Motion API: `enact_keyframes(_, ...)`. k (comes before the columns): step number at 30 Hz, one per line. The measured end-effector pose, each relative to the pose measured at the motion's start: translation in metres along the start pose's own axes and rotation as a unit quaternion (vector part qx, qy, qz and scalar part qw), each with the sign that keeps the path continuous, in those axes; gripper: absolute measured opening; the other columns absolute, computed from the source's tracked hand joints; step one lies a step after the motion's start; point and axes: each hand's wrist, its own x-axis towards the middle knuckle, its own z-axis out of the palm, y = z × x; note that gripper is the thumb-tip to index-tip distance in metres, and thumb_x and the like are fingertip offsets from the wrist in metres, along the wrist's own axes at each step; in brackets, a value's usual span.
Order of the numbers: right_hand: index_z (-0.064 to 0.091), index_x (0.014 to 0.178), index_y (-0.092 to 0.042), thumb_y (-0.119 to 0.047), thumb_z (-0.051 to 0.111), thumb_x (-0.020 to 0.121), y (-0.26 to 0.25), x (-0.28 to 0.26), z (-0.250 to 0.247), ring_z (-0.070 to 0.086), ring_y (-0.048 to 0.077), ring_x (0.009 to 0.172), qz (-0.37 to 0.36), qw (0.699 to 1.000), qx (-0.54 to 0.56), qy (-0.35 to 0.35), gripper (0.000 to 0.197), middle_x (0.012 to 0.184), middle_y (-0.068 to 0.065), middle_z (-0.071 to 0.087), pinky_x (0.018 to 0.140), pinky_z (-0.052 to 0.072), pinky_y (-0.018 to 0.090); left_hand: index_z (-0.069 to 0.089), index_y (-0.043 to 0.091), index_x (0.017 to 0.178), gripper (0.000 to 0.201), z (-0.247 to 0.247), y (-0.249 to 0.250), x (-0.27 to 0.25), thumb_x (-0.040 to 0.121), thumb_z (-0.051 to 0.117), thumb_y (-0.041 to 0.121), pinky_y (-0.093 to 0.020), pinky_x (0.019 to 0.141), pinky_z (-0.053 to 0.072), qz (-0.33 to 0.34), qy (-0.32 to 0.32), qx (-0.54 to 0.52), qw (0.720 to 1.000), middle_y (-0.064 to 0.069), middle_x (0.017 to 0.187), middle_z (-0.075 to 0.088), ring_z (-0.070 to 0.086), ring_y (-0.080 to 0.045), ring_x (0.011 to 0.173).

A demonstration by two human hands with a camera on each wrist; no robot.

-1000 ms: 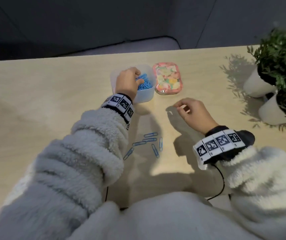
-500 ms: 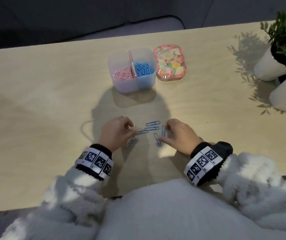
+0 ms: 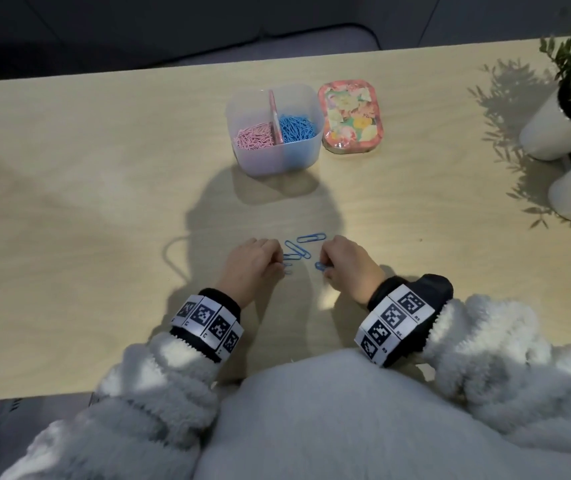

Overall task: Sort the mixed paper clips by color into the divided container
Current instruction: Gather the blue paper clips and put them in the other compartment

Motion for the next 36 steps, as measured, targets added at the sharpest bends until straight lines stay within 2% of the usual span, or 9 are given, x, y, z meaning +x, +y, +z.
enact_keyframes(4,0.057,0.09,-0.003,0.0,0.048,0.082,0.004,-0.001,0.004,0.052,0.034,0.1,0.018,1.0,0.01,0.011,0.012,0.099,0.019,0.06,0.076,0.044,0.038,0.059,0.006,0.094,0.019,-0.005,0.007,0.01,0.079,0.067,0.016,-0.037,0.072,0.042,0.032,-0.011,-0.038,0.999,-0.011,0.084,0.067,0.058,-0.031,0.081)
enact_keyframes(7,0.06,0.088,-0.005,-0.002,0.051,0.082,0.007,-0.002,0.007,0.045,0.032,0.105,-0.005,0.999,-0.03,0.021,0.012,0.102,0.016,0.056,0.077,0.045,0.04,0.061,0.006,0.103,0.028,-0.008,0.008,0.015,0.077,0.068,0.014,-0.036,0.074,0.044,0.04,-0.019,-0.023,0.999,-0.013,0.089,0.068,0.06,-0.033,0.085)
enact_keyframes(12,0.051,0.082,-0.015,-0.002,0.049,0.079,0.018,-0.003,-0.003,0.054,0.031,0.091,-0.033,0.999,0.01,0.023,0.013,0.095,0.011,0.059,0.071,0.043,0.039,0.061,0.011,0.112,0.034,-0.009,0.009,0.019,0.078,0.066,0.013,-0.041,0.081,0.048,0.018,-0.018,-0.012,1.0,-0.014,0.108,0.056,0.059,-0.034,0.09)
enact_keyframes(16,0.053,0.111,-0.01,-0.006,0.054,0.08,0.018,0.002,-0.01,0.056,0.028,0.088,-0.043,0.994,0.062,0.076,0.031,0.09,0.008,0.062,0.073,0.042,0.035,0.06,0.008,0.107,0.033,-0.011,0.007,0.025,0.076,0.07,0.016,-0.038,0.081,0.045,0.007,-0.045,-0.011,0.999,-0.014,0.111,0.052,0.057,-0.032,0.094)
enact_keyframes(18,0.055,0.116,-0.013,-0.009,0.057,0.082,0.012,0.01,-0.013,0.056,0.026,0.09,-0.046,0.994,0.061,0.079,0.034,0.086,0.003,0.059,0.074,0.041,0.033,0.061,0.004,0.1,0.029,-0.01,0.007,0.026,0.076,0.07,0.016,-0.037,0.078,0.043,0.004,-0.043,-0.006,0.999,-0.015,0.109,0.051,0.057,-0.033,0.09)
enact_keyframes(24,0.065,0.101,-0.01,-0.015,0.058,0.086,-0.005,0.029,-0.016,0.047,0.028,0.109,-0.069,0.995,-0.04,0.06,0.017,0.106,0.011,0.059,0.083,0.045,0.039,0.062,0.002,0.089,0.013,-0.005,0.002,0.02,0.082,0.063,0.013,-0.046,0.075,0.047,0.041,-0.007,0.054,0.998,-0.017,0.104,0.054,0.055,-0.035,0.089)
enact_keyframes(29,0.061,0.093,-0.003,-0.007,0.057,0.084,-0.002,0.031,-0.017,0.052,0.032,0.102,-0.052,0.997,-0.043,0.037,0.01,0.105,0.017,0.057,0.082,0.044,0.038,0.058,0.004,0.096,0.015,0.0,-0.001,0.019,0.091,0.051,0.017,-0.048,0.077,0.048,0.05,-0.005,0.115,0.992,-0.017,0.11,0.052,0.052,-0.033,0.096)
enact_keyframes(33,0.053,0.099,0.001,-0.001,0.051,0.085,-0.004,0.03,-0.013,0.055,0.037,0.097,-0.031,0.998,-0.029,0.042,0.015,0.104,0.022,0.06,0.081,0.045,0.04,0.055,0.004,0.102,0.016,0.002,-0.001,0.021,0.091,0.048,0.013,-0.046,0.085,0.045,0.041,-0.02,0.077,0.996,-0.017,0.105,0.057,0.053,-0.033,0.098)
enact_keyframes(36,0.056,0.099,0.001,0.002,0.048,0.085,-0.007,0.034,-0.011,0.053,0.035,0.103,0.002,0.999,-0.02,0.03,0.017,0.107,0.021,0.06,0.086,0.045,0.041,0.057,0.001,0.101,0.017,0.002,0.001,0.023,0.088,0.052,0.01,-0.042,0.087,0.041,0.016,-0.028,0.058,0.998,-0.019,0.106,0.057,0.053,-0.034,0.099)
